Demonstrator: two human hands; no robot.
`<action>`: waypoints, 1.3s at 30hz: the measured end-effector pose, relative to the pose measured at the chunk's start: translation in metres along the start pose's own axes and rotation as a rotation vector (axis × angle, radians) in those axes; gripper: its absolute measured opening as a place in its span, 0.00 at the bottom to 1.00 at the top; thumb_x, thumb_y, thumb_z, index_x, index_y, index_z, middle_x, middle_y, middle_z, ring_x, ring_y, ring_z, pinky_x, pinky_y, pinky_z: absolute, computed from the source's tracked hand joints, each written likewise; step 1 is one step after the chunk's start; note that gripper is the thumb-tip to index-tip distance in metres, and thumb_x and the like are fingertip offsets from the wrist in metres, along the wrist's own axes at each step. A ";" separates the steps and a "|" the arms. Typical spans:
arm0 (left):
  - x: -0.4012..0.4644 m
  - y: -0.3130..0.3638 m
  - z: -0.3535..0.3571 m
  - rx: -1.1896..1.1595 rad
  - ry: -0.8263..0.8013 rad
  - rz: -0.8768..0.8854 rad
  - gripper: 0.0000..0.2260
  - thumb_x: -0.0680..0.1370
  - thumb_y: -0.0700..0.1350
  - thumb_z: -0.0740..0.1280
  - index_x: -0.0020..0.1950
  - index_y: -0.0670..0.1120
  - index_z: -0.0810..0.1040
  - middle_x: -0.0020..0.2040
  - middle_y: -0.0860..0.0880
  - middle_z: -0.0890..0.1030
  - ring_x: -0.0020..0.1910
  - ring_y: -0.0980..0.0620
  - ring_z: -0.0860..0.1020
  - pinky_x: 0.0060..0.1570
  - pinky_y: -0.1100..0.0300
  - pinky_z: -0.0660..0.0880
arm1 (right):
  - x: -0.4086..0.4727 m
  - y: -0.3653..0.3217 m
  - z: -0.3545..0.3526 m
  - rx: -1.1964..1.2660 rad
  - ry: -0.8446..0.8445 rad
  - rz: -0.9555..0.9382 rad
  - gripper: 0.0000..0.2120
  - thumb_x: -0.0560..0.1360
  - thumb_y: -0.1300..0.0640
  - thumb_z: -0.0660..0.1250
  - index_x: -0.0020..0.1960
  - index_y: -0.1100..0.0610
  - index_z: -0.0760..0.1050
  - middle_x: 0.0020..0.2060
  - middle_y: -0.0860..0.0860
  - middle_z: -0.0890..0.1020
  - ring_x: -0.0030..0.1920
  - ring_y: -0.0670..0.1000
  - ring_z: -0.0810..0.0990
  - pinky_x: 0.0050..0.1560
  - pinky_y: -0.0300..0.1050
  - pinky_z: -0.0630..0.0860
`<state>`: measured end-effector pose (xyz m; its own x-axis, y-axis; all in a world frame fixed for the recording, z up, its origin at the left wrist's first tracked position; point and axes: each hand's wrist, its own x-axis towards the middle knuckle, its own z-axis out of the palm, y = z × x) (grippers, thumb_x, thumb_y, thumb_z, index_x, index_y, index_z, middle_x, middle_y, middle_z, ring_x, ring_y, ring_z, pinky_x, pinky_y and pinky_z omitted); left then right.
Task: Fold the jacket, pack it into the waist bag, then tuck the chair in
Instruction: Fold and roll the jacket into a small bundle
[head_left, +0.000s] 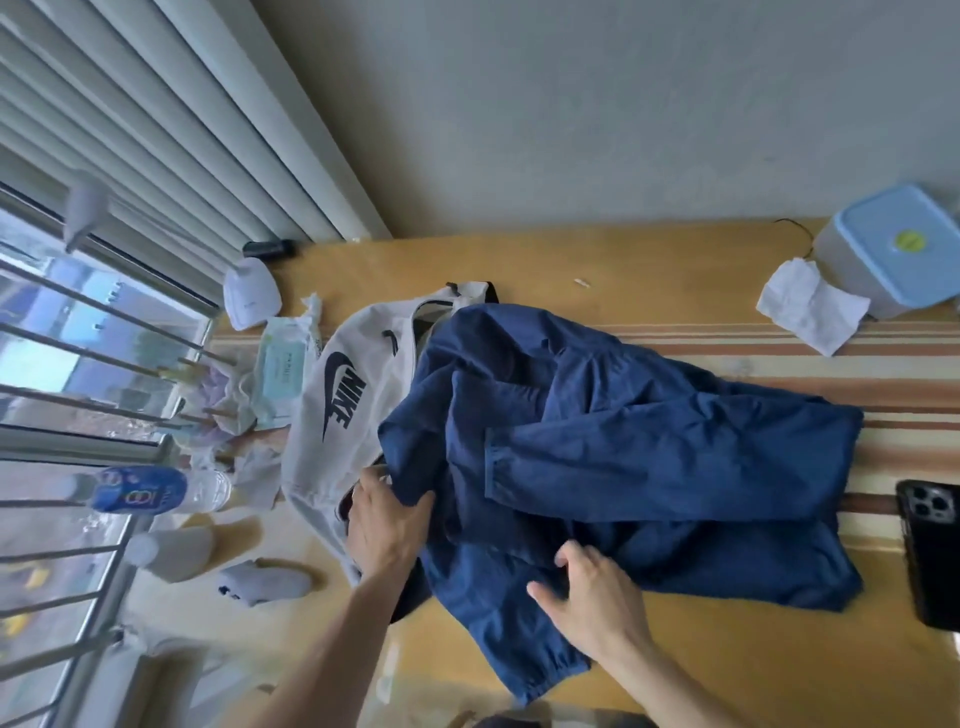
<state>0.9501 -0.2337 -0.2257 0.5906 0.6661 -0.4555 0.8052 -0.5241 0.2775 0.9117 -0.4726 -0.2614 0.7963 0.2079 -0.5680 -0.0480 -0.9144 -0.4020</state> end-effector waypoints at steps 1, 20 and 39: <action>-0.001 -0.001 -0.001 -0.024 -0.013 0.018 0.26 0.72 0.54 0.74 0.65 0.49 0.71 0.62 0.47 0.82 0.63 0.42 0.78 0.53 0.50 0.75 | -0.002 -0.008 0.008 -0.040 0.003 0.025 0.21 0.74 0.35 0.68 0.56 0.50 0.74 0.50 0.46 0.81 0.53 0.52 0.82 0.46 0.45 0.76; -0.012 0.063 -0.147 -0.160 0.434 0.921 0.15 0.80 0.38 0.62 0.65 0.47 0.79 0.75 0.46 0.73 0.71 0.49 0.73 0.63 0.70 0.67 | 0.059 -0.005 -0.067 0.179 -0.110 0.021 0.23 0.84 0.42 0.56 0.75 0.49 0.70 0.80 0.51 0.64 0.80 0.56 0.60 0.77 0.52 0.63; -0.004 0.084 0.030 0.424 0.038 1.104 0.19 0.83 0.43 0.61 0.73 0.53 0.74 0.80 0.42 0.65 0.80 0.37 0.60 0.76 0.40 0.62 | -0.013 0.152 -0.130 1.472 0.335 0.558 0.22 0.70 0.47 0.79 0.62 0.53 0.83 0.59 0.55 0.87 0.58 0.58 0.86 0.65 0.61 0.78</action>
<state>1.0141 -0.2961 -0.2258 0.9621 -0.2458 -0.1181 -0.2196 -0.9551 0.1991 0.9724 -0.6597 -0.2221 0.5619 -0.2829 -0.7773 -0.7148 0.3069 -0.6284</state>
